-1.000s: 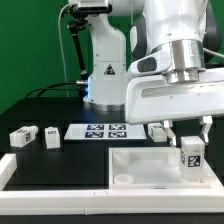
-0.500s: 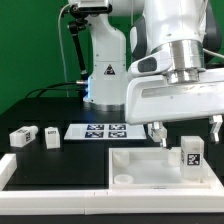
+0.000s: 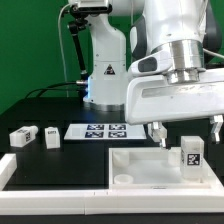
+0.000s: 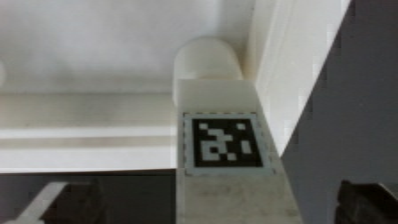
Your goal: Assemble square table
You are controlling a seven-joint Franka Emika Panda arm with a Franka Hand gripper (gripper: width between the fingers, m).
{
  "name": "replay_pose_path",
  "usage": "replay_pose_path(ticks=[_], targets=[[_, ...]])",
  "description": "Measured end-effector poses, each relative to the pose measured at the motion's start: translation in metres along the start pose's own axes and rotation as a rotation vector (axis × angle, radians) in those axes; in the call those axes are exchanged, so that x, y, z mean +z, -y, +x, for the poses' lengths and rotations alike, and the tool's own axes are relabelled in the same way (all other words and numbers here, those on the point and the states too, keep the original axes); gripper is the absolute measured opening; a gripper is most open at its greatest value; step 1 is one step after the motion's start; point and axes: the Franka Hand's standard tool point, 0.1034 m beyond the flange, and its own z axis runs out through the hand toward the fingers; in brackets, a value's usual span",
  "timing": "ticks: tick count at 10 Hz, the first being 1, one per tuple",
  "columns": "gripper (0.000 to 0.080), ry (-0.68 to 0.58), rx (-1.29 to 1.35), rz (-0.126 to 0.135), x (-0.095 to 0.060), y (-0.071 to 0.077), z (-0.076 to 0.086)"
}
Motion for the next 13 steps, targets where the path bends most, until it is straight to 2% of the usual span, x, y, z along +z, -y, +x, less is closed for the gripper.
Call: replay_pose_path(ticks=[2,4,5,6,7,8,11,12,13], targets=[[0.0649,0.022,0.023,-0.003,0.001,0.0,-0.002],[0.0649,0.138,0.108,-0.011,0.004,0.003,0.01],[0.0649,0.152,0.106,-0.015,0.006,-0.002,0.011],[0.0649,0.254,0.106,-0.025,0.007,-0.009,0.005],[0.0649,0.37,0.109,-0.031,0.005,-0.013,0.005],[0.0649,0.418,0.111,-0.032,0.006,-0.016,0.011],[0.0649,0.454,0.145,-0.039,0.007,-0.019,0.014],[0.0553,0.454,0.144,-0.039,0.007,-0.019,0.014],[0.0553,0.453,0.177,-0.046,0.007,-0.018,0.014]])
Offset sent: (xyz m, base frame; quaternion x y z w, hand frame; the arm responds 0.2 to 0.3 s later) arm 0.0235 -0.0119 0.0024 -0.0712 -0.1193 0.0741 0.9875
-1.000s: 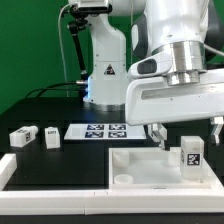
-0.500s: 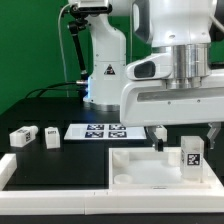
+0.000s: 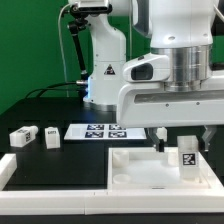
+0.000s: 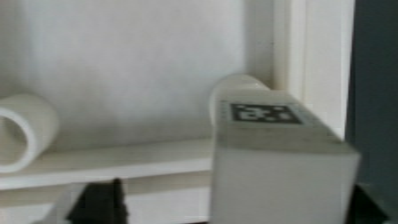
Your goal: Assemble square table
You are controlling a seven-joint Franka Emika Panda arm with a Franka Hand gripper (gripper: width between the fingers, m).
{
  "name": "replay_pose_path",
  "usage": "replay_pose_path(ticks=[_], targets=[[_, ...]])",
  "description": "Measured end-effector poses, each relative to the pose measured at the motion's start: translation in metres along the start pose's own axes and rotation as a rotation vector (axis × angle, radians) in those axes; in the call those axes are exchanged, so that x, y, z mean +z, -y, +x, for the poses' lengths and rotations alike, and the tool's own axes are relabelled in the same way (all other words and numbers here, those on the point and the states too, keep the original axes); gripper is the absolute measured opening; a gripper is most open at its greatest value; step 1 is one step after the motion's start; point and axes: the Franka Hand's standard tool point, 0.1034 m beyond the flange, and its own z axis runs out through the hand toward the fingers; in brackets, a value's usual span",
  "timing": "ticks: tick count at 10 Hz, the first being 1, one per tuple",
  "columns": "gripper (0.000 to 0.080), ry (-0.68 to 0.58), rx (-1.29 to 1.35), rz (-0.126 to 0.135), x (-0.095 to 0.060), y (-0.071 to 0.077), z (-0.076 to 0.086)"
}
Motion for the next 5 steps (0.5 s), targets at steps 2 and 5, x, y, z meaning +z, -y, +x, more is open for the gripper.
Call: replay_pose_path(ticks=[2,5], targets=[[0.0291,0.001,0.134,0.0,0.0003,0.0014,-0.0005],[0.0291,0.001,0.312,0.001,0.0007,0.0031,-0.0011]])
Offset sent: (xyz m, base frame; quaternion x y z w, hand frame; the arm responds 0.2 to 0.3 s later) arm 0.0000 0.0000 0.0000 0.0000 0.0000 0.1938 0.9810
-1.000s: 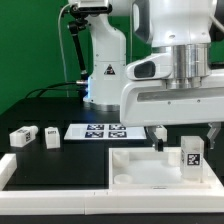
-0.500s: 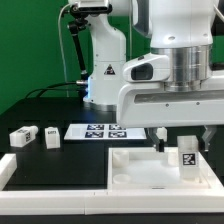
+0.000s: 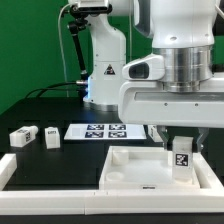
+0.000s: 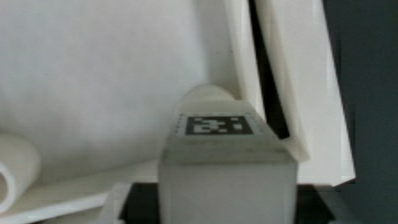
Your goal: Assemble square table
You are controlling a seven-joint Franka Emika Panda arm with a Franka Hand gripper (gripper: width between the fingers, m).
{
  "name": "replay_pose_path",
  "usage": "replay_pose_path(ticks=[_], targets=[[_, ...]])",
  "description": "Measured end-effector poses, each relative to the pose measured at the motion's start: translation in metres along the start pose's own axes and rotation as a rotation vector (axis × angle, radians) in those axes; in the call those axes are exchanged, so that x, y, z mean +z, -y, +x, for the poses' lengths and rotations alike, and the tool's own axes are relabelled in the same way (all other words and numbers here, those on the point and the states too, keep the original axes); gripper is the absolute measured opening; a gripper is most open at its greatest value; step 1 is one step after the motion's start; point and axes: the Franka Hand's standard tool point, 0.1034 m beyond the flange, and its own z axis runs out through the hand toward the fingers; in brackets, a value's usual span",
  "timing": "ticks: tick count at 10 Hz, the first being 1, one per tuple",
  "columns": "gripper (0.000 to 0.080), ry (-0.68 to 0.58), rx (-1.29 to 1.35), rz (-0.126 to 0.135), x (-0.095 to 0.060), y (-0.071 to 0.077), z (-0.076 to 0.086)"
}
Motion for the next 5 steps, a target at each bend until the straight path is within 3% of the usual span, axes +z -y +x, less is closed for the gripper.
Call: replay_pose_path(ticks=[4,5], targets=[[0.0291,0.012,0.314,0.011,0.002,0.007,-0.005],[0.0291,0.013,0.478,0.033,0.002,0.012,-0.006]])
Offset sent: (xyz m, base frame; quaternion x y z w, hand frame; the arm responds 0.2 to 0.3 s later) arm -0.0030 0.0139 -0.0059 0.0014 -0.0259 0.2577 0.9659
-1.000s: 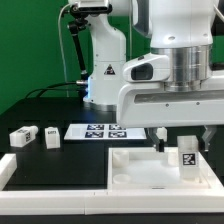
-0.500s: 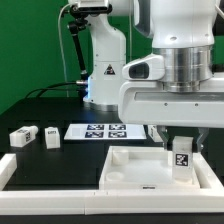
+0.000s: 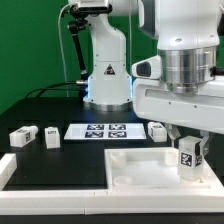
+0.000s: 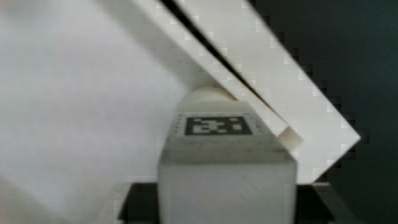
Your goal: Assemble square table
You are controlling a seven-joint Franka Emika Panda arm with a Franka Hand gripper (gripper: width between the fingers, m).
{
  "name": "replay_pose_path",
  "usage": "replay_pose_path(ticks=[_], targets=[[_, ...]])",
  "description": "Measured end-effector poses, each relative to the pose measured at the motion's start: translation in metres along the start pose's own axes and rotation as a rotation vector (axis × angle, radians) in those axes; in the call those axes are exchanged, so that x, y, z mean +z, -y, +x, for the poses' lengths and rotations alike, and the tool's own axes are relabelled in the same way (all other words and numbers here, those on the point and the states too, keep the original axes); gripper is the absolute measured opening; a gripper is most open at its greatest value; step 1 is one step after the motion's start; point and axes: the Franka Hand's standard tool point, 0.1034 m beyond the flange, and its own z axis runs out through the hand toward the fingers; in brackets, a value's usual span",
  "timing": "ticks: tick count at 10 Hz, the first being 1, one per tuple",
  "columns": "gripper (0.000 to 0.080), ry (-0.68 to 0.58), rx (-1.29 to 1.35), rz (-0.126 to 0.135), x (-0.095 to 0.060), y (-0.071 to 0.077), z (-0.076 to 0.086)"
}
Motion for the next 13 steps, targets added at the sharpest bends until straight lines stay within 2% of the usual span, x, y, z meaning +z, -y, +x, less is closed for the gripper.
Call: replay_pose_path(ticks=[2,4,6,7,8,9,10,13], targets=[[0.0291,-0.007,0.277,0.039,0.0,0.003,0.003],[0.0291,0.012,0.484,0.067,0.001,0.001,0.005],[0.0318,0.018,0.498,0.069,0.001,0.001,0.006],[0.0318,0.008,0.412,0.082,0.0,0.003,0.007],[0.0494,-0.016,0.299,0.11,-0.003,0.007,0.009],[0.0494,-0.036,0.16,0.082,-0.003,0.011,0.001],[0.0616,-0.039,0.06,0.069,-0.003,0.014,-0.006],[0.0648,-0.046,-0.157,0.065,-0.001,0.011,-0.002]])
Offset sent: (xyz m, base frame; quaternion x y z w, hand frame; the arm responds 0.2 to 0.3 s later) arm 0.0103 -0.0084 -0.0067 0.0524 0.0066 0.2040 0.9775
